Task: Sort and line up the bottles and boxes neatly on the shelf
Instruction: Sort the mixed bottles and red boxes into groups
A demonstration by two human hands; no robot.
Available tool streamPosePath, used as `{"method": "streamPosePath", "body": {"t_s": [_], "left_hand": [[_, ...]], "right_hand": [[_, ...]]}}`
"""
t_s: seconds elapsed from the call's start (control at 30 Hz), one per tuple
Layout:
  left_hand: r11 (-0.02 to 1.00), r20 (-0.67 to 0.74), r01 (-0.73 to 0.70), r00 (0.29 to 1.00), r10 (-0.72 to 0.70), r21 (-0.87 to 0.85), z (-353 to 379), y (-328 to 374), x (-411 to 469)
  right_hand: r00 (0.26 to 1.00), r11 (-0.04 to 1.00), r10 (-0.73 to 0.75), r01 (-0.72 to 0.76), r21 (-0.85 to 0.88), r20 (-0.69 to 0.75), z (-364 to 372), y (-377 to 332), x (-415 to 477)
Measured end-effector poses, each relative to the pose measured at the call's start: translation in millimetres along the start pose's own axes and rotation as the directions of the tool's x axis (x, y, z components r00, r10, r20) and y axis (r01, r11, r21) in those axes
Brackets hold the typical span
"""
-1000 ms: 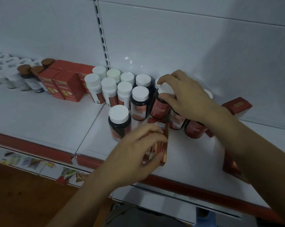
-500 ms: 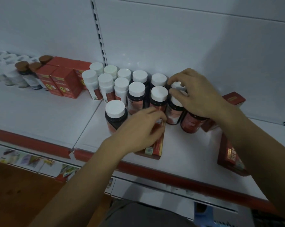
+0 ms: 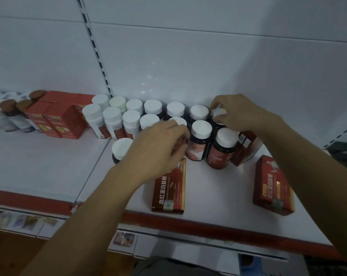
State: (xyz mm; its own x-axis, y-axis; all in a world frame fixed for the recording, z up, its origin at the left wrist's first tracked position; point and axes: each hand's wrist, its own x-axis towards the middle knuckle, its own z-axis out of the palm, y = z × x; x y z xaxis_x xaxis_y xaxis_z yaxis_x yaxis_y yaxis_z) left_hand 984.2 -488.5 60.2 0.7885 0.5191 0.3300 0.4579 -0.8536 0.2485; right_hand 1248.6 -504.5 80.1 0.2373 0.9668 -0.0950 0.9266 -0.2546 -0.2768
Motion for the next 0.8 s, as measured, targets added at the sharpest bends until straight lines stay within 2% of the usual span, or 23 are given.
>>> {"method": "streamPosePath", "body": {"t_s": [0.03, 0.1, 0.13, 0.2, 0.23, 0.27, 0.3, 0.37, 0.4, 0.57, 0.63, 0.73, 0.8], "left_hand": [[0.999, 0.023, 0.016, 1.0, -0.017, 0.036, -8.8, -3.5, 1.4], [0.981, 0.187, 0.066, 0.977, -0.1, 0.18, -26.2, -14.8, -0.9], [0.964, 0.303, 0.084, 0.939, -0.162, 0.254, -34.9, -21.1, -4.4], [0.932, 0.514, 0.124, 0.805, -0.296, 0.341, -49.5, -32.5, -12.3], [0.923, 0.58, 0.14, 0.742, -0.337, 0.358, -54.4, -37.0, -15.3], [0.919, 0.613, 0.146, 0.706, -0.355, 0.365, -57.5, -40.7, -16.9], [0.92, 0.619, 0.15, 0.699, -0.358, 0.363, -59.6, -43.9, -17.1], [0.93, 0.584, 0.15, 0.742, -0.33, 0.336, -64.8, -47.0, -14.0], [0.938, 0.564, 0.141, 0.767, -0.306, 0.316, -68.4, -46.1, -11.6], [0.991, 0.368, 0.061, 0.924, -0.102, 0.122, -93.1, -30.6, 2.1], [1.0, 0.291, 0.0, 0.957, -0.006, 0.021, -97.0, -18.7, 12.0], [0.994, 0.176, -0.079, 0.98, 0.092, -0.081, -92.8, 1.5, 30.1], [0.987, 0.087, -0.104, 0.99, 0.115, -0.123, -89.5, 11.7, 44.0]], "right_hand": [[0.999, 0.999, 0.029, -0.028, 0.031, -0.029, 3.8, 0.8, -0.4], [0.991, 0.995, 0.063, -0.053, 0.083, -0.118, 8.0, 1.6, -3.8], [0.981, 0.994, 0.067, -0.05, 0.095, -0.183, 7.0, 2.4, -7.4], [0.962, 0.997, 0.022, 0.0, 0.079, -0.274, -1.7, 4.2, -20.4], [0.968, 0.998, -0.032, 0.046, 0.052, -0.249, -7.6, 4.9, -28.6], [0.983, 0.995, -0.095, 0.098, 0.013, -0.157, -13.6, 5.1, -37.6], [0.99, 0.989, -0.142, 0.141, -0.042, -0.024, -18.1, 4.8, -45.3], [0.967, 0.961, -0.166, 0.202, -0.187, 0.191, -17.6, 4.9, -55.3], [0.963, 0.946, -0.163, 0.215, -0.243, 0.216, -14.5, 6.1, -57.3], [0.975, 0.926, -0.222, 0.208, -0.314, -0.01, 1.3, 14.6, -54.7], [0.974, 0.94, -0.216, 0.186, -0.285, -0.076, 5.8, 17.6, -53.5], [0.988, 0.976, -0.143, 0.131, -0.173, -0.062, 4.9, 28.5, -60.5], [0.997, 0.98, -0.079, 0.08, -0.185, 0.014, 2.6, 43.8, -65.0]]}}
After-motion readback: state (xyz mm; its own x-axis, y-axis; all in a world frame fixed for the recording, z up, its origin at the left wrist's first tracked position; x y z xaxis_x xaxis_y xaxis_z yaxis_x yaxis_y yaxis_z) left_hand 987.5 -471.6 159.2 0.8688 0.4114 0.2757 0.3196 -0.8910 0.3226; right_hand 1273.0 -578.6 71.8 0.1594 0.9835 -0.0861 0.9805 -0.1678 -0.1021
